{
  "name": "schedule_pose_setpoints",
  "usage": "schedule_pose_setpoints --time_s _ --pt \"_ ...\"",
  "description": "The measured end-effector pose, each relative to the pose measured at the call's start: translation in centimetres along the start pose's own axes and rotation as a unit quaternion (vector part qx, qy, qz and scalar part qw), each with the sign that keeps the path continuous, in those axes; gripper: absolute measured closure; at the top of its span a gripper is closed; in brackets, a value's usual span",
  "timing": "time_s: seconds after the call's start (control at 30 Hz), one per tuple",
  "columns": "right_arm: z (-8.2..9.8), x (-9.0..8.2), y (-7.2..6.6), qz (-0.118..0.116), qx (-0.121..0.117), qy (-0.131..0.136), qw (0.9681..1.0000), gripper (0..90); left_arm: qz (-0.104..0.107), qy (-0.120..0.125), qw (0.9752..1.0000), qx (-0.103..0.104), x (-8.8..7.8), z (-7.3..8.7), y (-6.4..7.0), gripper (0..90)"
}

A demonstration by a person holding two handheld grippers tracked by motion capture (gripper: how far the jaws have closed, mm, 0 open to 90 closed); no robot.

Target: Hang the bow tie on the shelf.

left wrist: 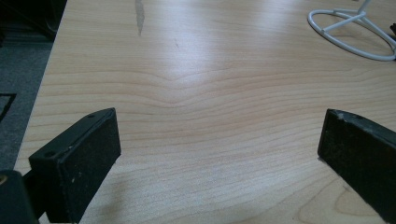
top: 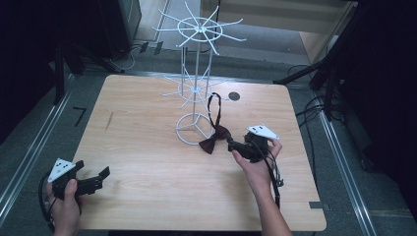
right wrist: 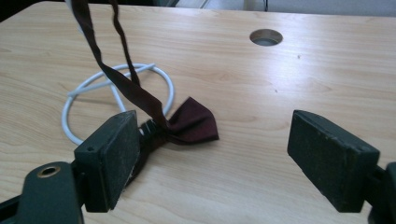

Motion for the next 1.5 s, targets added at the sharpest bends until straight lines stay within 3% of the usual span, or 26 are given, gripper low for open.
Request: schedule_pose_setpoints --time_s 0.37,0.87,1.5 --pt "1.3 -1.6 2.9 0.006 0.006 0.001 1.0000 13.8 0.000 0.001 1.0000 0.000 0.0 0.0 0.0 0.0" --pt "3.4 -3.7 7.9 0.035 0.026 0.000 0.9991 13.0 -0.001 0.002 1.0000 0.000 0.0 0.0 0.0 0.0" --pt "5.4 -6.3 12.7 0.067 0.047 0.003 0.9966 13.0 -0.001 0.002 1.0000 -0.001 0.0 0.0 0.0 0.0"
Point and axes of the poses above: each handheld gripper's, and its own axes: x roughly forward along the jaws, z roughly out of its underside, y roughly to its right, the point moved 9 cm from there along x, roughly forward along the jaws, and after that the axes turned 10 degrees about x, right-handed, at the moved point
